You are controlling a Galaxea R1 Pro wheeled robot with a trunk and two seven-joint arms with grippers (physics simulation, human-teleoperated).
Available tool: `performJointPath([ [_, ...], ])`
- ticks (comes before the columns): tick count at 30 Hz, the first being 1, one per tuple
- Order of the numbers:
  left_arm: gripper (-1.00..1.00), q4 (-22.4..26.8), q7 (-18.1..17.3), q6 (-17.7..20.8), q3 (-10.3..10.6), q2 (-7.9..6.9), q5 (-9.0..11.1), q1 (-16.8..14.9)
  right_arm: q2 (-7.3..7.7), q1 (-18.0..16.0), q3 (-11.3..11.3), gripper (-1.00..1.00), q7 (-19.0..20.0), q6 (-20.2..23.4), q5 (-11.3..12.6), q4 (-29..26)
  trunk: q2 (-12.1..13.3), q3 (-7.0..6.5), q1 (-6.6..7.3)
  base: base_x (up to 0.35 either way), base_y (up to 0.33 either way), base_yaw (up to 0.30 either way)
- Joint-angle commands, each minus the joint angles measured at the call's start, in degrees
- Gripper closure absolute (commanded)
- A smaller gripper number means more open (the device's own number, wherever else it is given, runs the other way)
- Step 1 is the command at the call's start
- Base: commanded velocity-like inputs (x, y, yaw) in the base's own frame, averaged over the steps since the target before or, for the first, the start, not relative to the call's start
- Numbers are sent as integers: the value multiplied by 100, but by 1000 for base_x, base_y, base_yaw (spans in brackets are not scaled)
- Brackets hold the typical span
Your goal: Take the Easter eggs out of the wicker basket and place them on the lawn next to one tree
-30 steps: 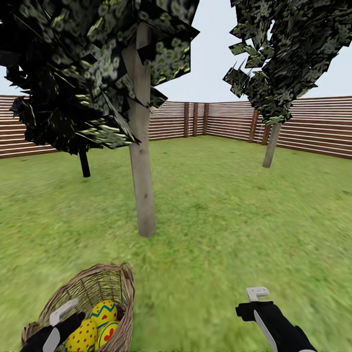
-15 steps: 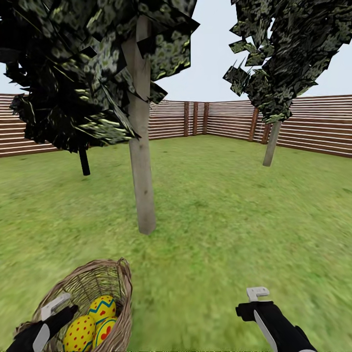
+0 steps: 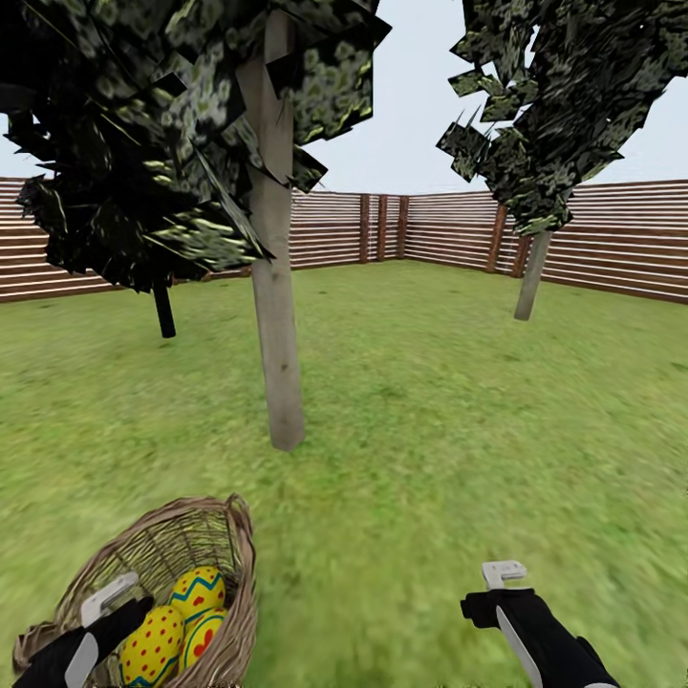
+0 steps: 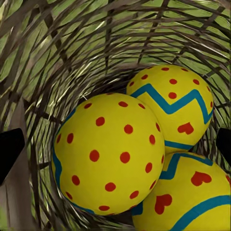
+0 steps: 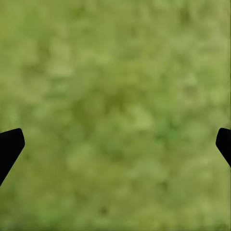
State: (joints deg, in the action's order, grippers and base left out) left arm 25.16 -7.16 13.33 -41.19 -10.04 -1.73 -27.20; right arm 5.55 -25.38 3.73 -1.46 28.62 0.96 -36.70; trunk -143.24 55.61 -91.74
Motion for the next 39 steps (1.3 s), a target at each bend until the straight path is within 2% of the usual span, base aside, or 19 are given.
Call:
performJointPath([
  [1,-100,8,-40,38,-47,9,-21,-5,7,-1,32,-100,-13,33,9,-10,-4,29,-1,0,0,0],
  [31,-100,-37,-22,38,-47,46,-21,-5,7,-2,23,-100,-21,29,9,-4,-44,693,-78,0,0,0],
  [39,-100,-37,-42,4,-47,63,-21,-5,7,0,23,-100,-21,29,9,-3,-44,693,-78,99,0,0],
])
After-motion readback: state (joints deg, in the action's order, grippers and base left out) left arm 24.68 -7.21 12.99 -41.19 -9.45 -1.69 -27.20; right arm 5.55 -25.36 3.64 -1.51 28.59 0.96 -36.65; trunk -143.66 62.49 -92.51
